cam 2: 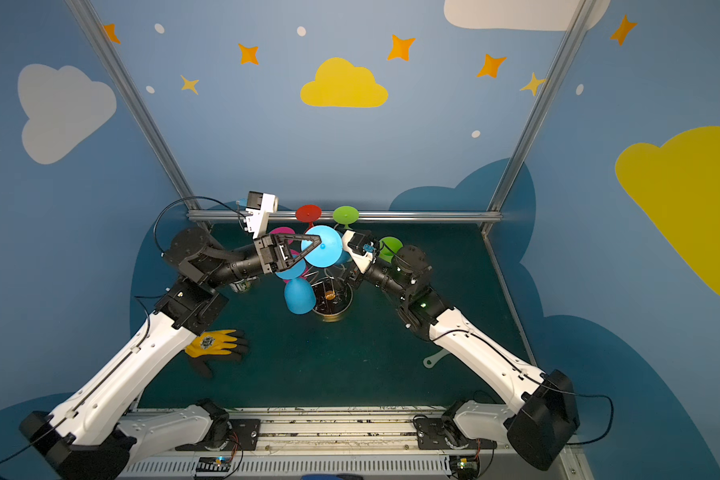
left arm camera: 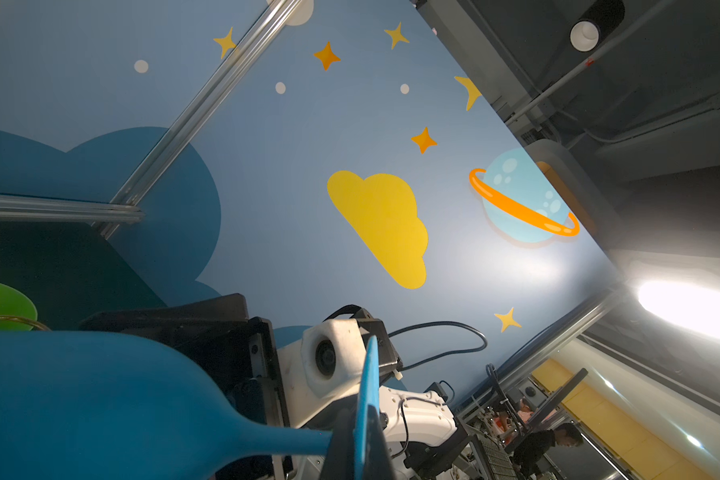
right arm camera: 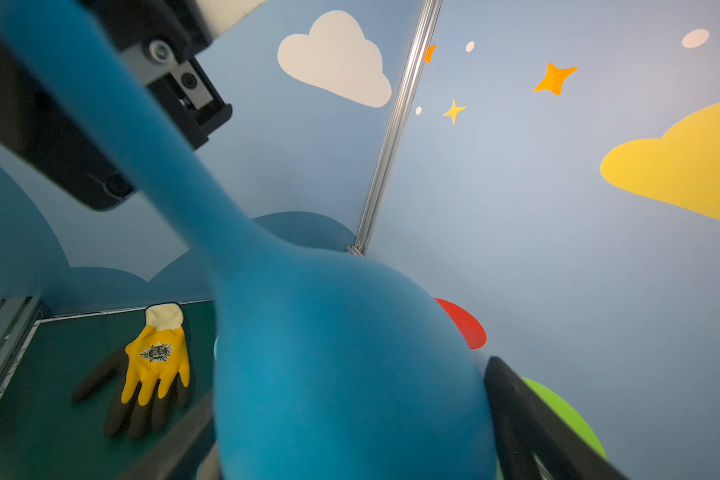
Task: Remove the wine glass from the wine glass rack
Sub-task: 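Bring the right gripper back and close it on the blue glass stem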
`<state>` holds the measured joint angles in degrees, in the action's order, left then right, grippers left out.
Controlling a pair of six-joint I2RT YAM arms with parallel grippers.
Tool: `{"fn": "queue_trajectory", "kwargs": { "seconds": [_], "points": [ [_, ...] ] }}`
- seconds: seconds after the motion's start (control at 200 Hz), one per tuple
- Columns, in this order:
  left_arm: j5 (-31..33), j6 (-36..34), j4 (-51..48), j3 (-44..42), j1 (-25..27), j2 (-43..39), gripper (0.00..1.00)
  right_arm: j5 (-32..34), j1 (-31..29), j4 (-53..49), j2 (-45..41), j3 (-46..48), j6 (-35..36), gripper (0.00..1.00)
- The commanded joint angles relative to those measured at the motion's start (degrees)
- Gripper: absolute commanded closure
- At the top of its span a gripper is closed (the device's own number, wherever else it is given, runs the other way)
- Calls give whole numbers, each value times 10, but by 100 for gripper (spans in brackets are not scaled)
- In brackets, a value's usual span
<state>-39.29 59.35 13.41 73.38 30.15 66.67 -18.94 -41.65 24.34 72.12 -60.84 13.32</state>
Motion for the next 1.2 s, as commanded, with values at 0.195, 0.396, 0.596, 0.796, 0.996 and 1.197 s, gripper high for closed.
{"fn": "queue_trajectory", "kwargs": {
  "seconds": [0.195,0.396,0.596,0.796,0.996,1.197],
  "points": [
    [-55,56,70,13,5,3,96,18,0,36,16,-11,-24,10],
    [-68,93,102,7,5,6,96,13,0,37,22,-10,-29,17],
    [-54,43,50,10,4,-3,91,13,0,33,4,4,-39,38],
    [-28,-14,22,0,-5,-16,57,39,-1,-63,-53,17,-62,51],
    [29,-111,-18,-17,-12,-36,31,79,-1,-192,-137,29,-77,59],
    [142,-336,-26,-59,-8,-44,28,122,-1,-402,-170,-43,-100,65]
  ]
}}
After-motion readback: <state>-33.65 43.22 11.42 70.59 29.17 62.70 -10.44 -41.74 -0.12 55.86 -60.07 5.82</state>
